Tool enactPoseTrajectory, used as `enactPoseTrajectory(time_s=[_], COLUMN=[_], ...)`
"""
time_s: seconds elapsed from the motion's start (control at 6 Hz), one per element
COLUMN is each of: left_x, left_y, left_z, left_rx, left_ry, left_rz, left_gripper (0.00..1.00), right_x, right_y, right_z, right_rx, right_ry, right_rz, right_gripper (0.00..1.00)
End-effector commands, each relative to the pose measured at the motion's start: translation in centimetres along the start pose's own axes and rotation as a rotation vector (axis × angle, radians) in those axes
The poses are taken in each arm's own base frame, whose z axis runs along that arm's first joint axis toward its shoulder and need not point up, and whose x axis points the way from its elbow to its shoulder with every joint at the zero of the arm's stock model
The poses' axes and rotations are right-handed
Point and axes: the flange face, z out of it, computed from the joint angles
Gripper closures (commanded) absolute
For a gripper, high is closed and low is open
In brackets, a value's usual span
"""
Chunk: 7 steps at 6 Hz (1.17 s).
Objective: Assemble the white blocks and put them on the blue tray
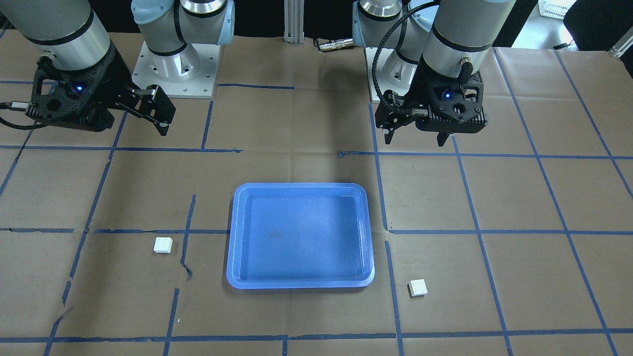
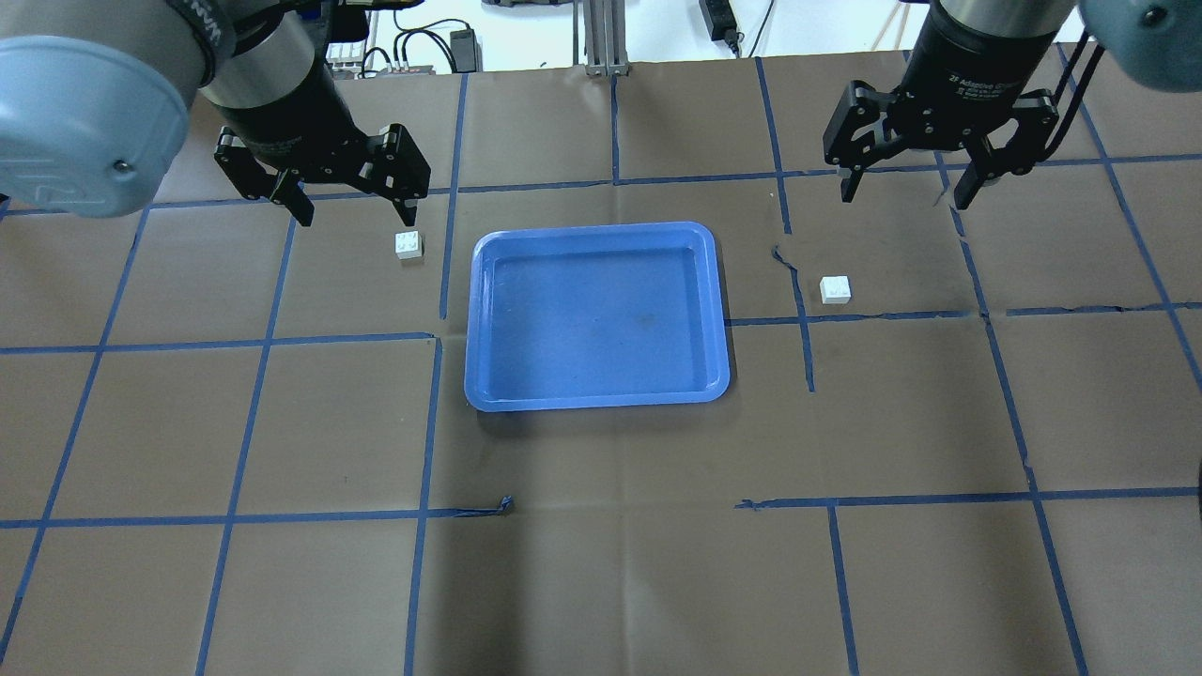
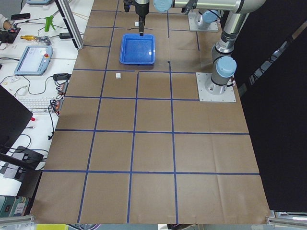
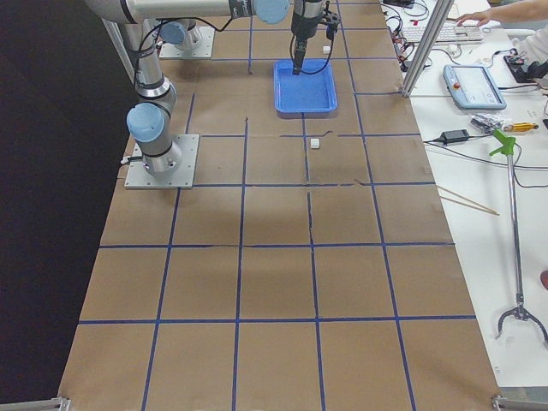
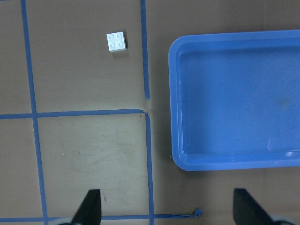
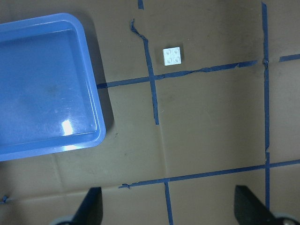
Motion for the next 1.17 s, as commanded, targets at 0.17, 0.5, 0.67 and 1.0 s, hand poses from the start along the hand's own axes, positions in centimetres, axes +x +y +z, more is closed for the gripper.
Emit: enactPoseTrajectory(time_s=[0.17, 0.5, 0.67, 1.0], left_x=[-1.8, -6.9, -7.2, -7.3], left_y=[-1.7, -9.7, -12.2, -14.6], left_z=[2.0, 13.3, 19.4, 28.2], left_rx=[-0.024, 0.010, 0.030, 0.111], left_ry=[0.005, 0.002, -0.004, -0.003], left_rz=[-0.020, -0.103, -0.105, -0.111], left_gripper=[0.01, 0.01, 0.01, 0.01], right_x=[0.0, 0.0, -0.1, -0.1], right_y=[0.0, 0.1, 0.2, 0.3], right_z=[0.0, -0.1, -0.2, -0.2], right_rx=[-0.001, -0.003, 0.002, -0.001], right_ry=[0.000, 0.002, 0.000, -0.003], right_rz=[0.000, 0.000, -0.003, -0.109], right_gripper=[0.00, 0.00, 0.00, 0.00])
